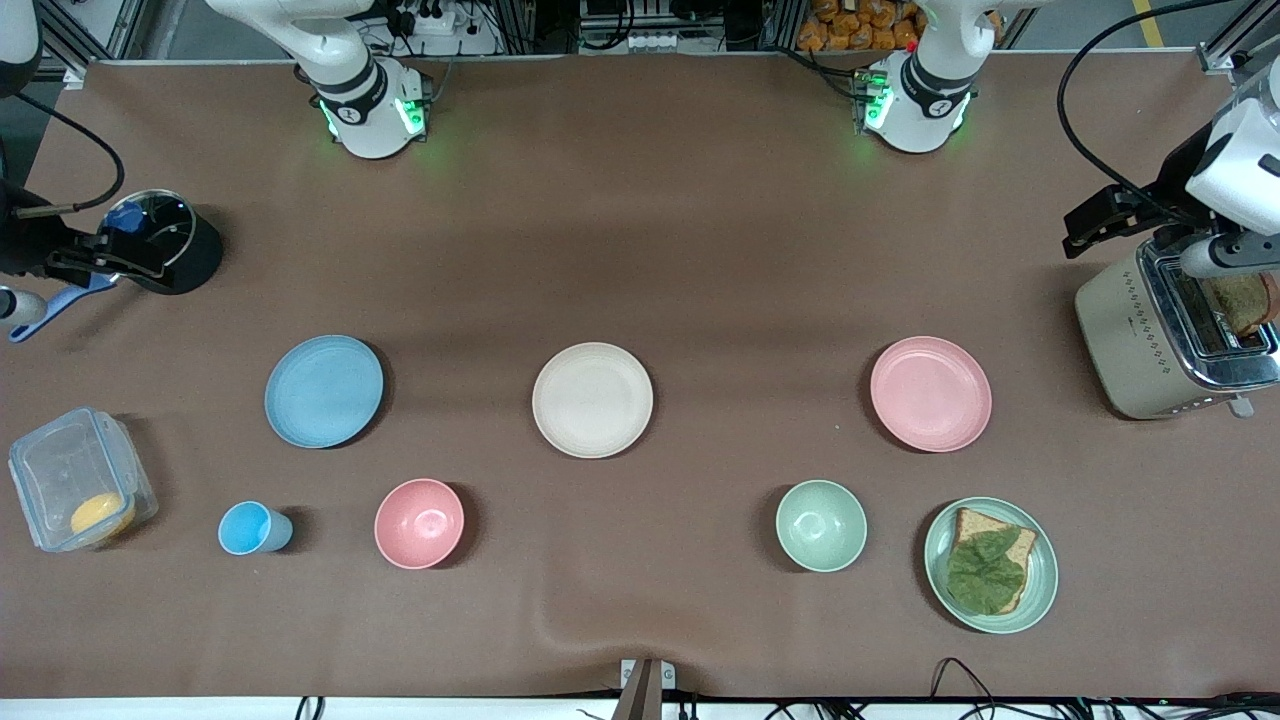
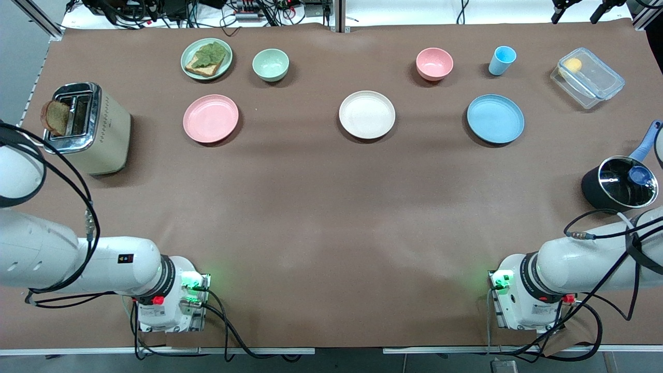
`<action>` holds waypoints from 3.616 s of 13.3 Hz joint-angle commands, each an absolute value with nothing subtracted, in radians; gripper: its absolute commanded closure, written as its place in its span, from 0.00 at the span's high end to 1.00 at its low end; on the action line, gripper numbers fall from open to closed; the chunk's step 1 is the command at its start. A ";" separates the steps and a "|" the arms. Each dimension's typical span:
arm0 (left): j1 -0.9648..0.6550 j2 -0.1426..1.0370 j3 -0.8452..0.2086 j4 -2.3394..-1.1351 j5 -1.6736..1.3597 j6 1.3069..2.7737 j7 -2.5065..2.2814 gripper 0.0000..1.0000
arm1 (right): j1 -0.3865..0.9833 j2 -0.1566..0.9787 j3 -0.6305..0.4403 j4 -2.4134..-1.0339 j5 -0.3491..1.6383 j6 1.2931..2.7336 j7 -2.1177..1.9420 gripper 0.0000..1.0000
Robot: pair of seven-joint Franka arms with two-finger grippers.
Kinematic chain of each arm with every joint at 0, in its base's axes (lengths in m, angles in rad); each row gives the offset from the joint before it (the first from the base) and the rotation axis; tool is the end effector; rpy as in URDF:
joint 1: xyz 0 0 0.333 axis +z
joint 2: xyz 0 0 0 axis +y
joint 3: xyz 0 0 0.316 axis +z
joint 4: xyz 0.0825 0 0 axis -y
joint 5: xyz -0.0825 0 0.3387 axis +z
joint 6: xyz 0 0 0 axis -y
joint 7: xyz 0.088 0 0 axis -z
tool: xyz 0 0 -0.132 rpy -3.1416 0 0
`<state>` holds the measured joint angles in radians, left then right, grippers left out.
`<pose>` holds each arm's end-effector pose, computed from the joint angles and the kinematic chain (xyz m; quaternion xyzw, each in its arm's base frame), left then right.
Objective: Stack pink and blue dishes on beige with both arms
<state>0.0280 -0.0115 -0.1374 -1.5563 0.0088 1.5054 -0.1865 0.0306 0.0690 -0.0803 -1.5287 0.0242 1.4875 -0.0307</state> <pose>0.4952 -0.0536 0.6058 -0.9990 -0.0388 0.0188 0.0080 0.5174 -0.0209 0.5752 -0.9984 0.0092 0.0545 0.0115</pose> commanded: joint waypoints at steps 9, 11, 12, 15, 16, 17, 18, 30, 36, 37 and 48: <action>0.066 0.136 -0.127 -1.603 0.044 1.573 -0.179 1.00 | 0.018 0.103 -0.074 -1.503 0.023 1.473 -0.023 1.00; 0.087 0.166 -0.127 -1.690 0.044 1.679 -0.179 1.00 | 0.024 0.155 -0.074 -1.502 0.023 1.473 -0.025 1.00; 0.104 0.167 -0.127 -1.762 0.044 1.769 -0.179 1.00 | 0.031 0.179 -0.074 -1.502 0.023 1.474 -0.025 1.00; 0.133 0.208 -0.129 -1.920 0.044 2.010 -0.178 1.00 | 0.037 0.276 -0.072 -1.493 0.026 1.500 -0.023 1.00; 0.136 0.244 -0.129 -1.937 0.044 2.054 -0.178 1.00 | 0.041 0.314 -0.072 -1.486 0.025 1.543 -0.021 1.00; 0.144 0.282 -0.129 -1.943 0.043 2.095 -0.178 1.00 | 0.031 0.336 -0.072 -1.486 0.032 1.586 -0.021 1.00; 0.158 0.317 -0.132 -1.956 0.043 2.141 -0.176 1.00 | 0.015 0.374 -0.074 -1.486 0.023 1.621 -0.034 1.00; 0.181 0.534 -0.132 -1.977 0.008 2.325 -0.167 0.55 | -0.086 0.465 -0.072 -1.897 0.021 2.135 -0.117 1.00; 0.181 0.528 -0.135 -1.976 0.006 2.324 -0.170 0.00 | -0.113 0.482 -0.071 -1.982 0.031 2.238 -0.193 1.00; 0.179 0.519 -0.137 -1.976 0.006 2.322 -0.164 0.00 | -0.115 0.507 -0.071 -1.980 0.040 2.246 -0.193 1.00; 0.152 0.382 -0.446 -1.916 -0.117 2.171 -0.279 0.00 | -0.121 0.531 -0.071 -1.980 0.072 2.267 -0.222 0.00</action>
